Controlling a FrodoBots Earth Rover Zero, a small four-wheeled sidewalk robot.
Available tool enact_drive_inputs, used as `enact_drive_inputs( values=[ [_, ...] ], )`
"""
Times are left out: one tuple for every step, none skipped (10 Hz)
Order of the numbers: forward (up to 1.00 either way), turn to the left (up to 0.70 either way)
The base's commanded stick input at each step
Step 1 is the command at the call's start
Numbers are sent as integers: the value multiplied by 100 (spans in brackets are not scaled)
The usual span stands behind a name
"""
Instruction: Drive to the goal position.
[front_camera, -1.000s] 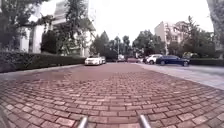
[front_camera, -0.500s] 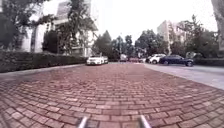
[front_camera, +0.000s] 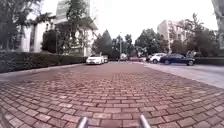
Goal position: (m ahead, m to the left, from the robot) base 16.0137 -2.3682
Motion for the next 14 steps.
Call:
enact_drive_inputs(
  values=[
    [45,0],
    [45,0],
    [45,0],
    [45,0],
    [45,0],
    [45,0],
    [45,0],
    [45,0],
    [45,0],
    [45,0],
    [45,0],
    [45,0],
    [45,0],
    [45,0]
  ],
)
